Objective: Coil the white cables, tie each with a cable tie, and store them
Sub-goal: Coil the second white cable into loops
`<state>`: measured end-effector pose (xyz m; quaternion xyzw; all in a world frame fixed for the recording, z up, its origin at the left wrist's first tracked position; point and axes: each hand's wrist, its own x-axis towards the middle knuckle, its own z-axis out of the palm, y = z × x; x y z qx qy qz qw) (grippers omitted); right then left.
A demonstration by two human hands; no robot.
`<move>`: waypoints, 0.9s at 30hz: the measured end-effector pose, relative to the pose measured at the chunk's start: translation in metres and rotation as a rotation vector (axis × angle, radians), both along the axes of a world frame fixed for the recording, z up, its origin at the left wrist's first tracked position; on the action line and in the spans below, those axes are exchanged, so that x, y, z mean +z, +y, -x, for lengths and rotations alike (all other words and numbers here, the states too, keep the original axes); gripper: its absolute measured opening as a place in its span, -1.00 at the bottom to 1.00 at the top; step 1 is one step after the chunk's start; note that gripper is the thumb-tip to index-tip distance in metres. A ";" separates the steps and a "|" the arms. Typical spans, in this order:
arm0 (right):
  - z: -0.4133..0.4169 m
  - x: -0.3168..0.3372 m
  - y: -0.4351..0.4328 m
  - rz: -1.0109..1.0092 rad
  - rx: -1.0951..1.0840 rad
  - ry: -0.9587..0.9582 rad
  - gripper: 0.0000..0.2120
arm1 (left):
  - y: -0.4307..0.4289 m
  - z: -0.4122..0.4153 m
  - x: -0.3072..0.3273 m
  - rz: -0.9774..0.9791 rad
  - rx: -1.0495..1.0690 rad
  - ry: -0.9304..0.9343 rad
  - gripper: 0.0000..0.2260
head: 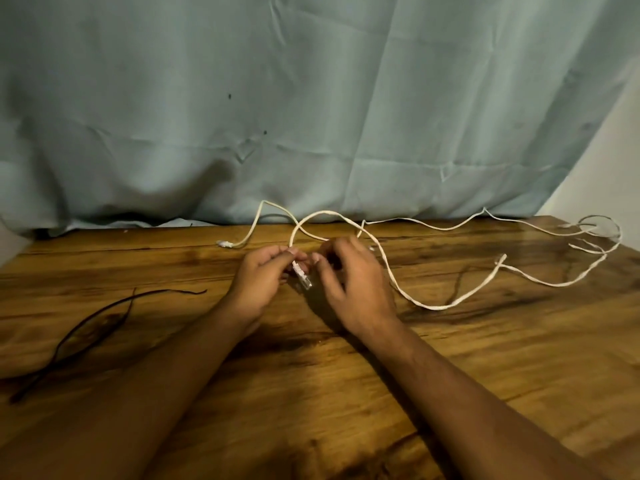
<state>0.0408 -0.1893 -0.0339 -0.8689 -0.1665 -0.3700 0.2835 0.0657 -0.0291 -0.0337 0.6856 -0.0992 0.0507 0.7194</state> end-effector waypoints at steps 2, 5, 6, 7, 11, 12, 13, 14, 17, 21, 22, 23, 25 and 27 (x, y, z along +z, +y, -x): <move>-0.003 0.006 -0.010 -0.011 -0.144 -0.115 -0.74 | 0.003 0.003 0.004 0.060 -0.044 0.067 -0.79; -0.007 0.006 -0.021 0.134 -0.337 -0.006 -0.47 | 0.004 0.008 0.011 0.205 -0.191 0.179 -0.77; -0.008 0.005 -0.022 0.197 -0.351 0.075 -0.37 | 0.003 0.010 0.014 0.251 -0.249 0.205 -0.76; -0.008 0.003 -0.022 0.252 -0.329 0.166 -0.29 | 0.002 0.012 0.017 0.296 -0.295 0.227 -0.76; -0.004 0.001 -0.014 0.380 -0.165 0.302 -0.26 | 0.001 0.016 0.026 0.427 -0.347 0.244 -0.75; -0.002 0.000 -0.011 0.398 -0.142 0.283 -0.30 | 0.002 0.015 0.027 0.447 -0.332 0.234 -0.76; 0.000 -0.001 -0.007 0.404 -0.118 0.278 -0.34 | 0.003 0.014 0.027 0.461 -0.316 0.222 -0.76; 0.004 -0.002 -0.003 0.410 -0.089 0.287 -0.40 | 0.004 0.012 0.027 0.475 -0.307 0.210 -0.75; 0.013 0.001 0.004 0.499 -0.016 0.262 -0.69 | 0.008 0.007 0.027 0.512 -0.301 0.184 -0.73; 0.022 0.007 0.012 0.666 0.000 0.175 -0.79 | 0.009 0.005 0.022 0.474 -0.245 0.177 -0.80; 0.022 0.009 0.013 0.694 0.003 0.164 -0.81 | 0.008 0.004 0.021 0.445 -0.235 0.172 -0.80; 0.023 0.011 0.013 0.718 0.010 0.158 -0.83 | 0.008 0.002 0.020 0.415 -0.228 0.163 -0.81; 0.023 0.015 0.010 0.754 0.037 0.147 -0.84 | 0.008 -0.001 0.018 0.359 -0.207 0.143 -0.81; 0.024 0.019 0.008 0.776 0.080 0.103 -0.84 | 0.008 -0.004 0.015 0.305 -0.174 0.110 -0.80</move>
